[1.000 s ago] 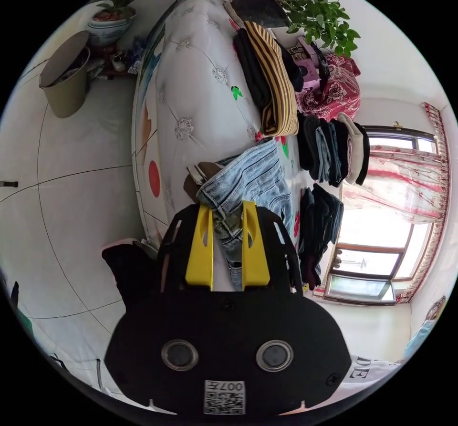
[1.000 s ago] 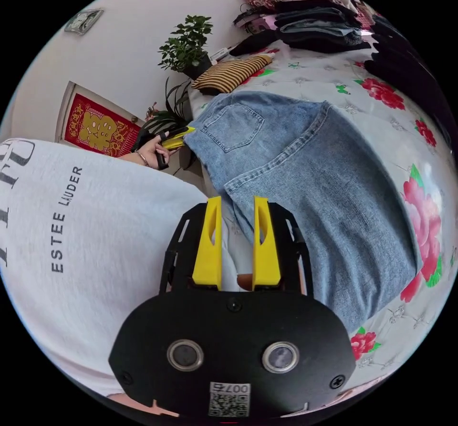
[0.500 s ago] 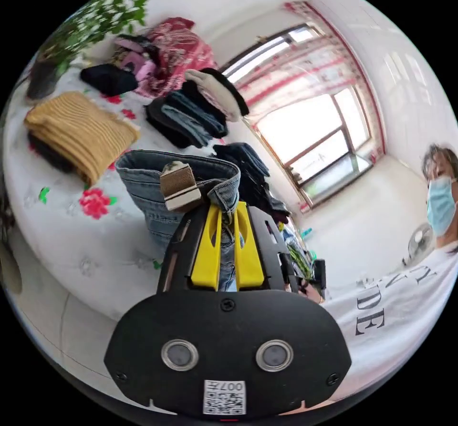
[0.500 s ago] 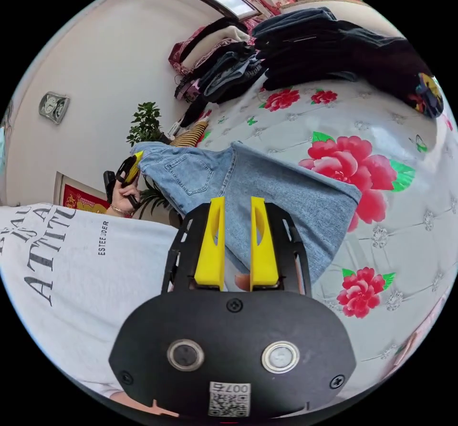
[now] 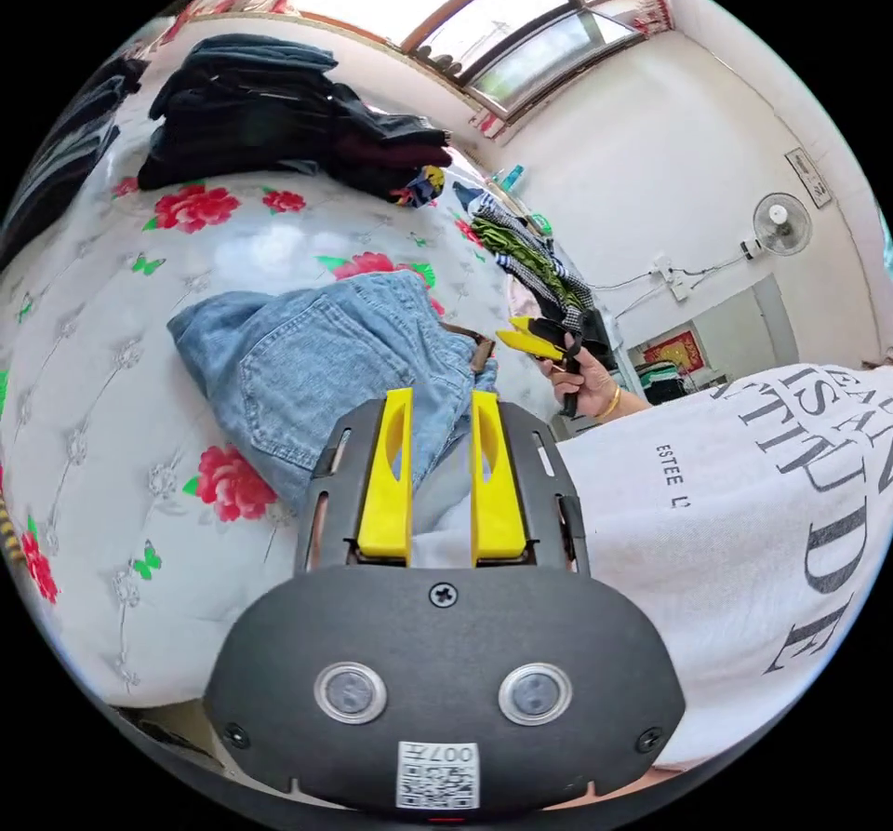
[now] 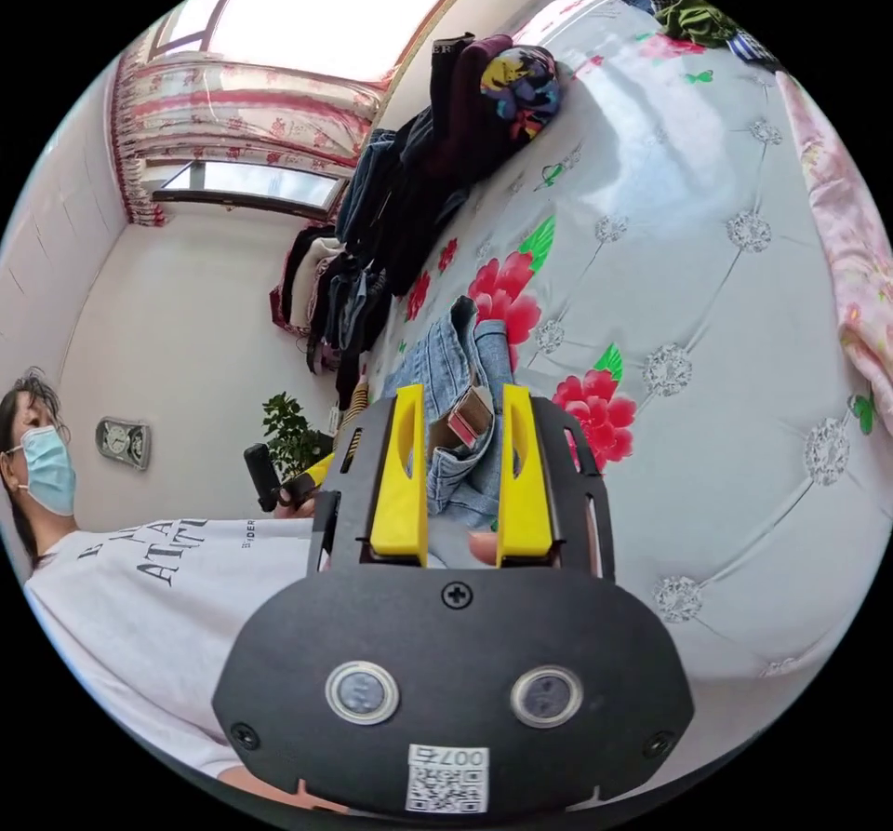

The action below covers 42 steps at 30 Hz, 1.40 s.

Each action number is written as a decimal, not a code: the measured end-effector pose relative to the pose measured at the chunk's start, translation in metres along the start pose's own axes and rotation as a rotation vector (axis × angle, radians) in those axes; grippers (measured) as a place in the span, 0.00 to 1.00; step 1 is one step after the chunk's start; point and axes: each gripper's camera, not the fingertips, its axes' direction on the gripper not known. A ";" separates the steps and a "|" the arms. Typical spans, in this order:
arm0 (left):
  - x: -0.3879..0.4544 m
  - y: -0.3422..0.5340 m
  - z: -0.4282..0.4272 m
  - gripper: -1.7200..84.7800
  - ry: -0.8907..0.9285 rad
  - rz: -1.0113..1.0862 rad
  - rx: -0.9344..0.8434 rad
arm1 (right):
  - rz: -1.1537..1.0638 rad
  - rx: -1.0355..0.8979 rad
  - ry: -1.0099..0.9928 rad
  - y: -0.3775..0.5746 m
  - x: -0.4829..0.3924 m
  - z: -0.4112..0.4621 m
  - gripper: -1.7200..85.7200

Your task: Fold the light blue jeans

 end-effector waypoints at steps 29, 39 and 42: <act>-0.229 -0.048 0.105 0.17 0.093 -0.322 -0.081 | 0.000 -0.284 0.230 -0.050 -0.027 0.065 0.16; -0.255 -0.084 0.123 0.07 0.279 -0.268 -0.073 | 0.028 -0.365 0.096 -0.075 -0.036 0.087 0.09; -0.249 -0.127 0.118 0.07 0.349 -0.215 0.011 | -0.021 -0.274 0.004 -0.106 -0.062 0.073 0.08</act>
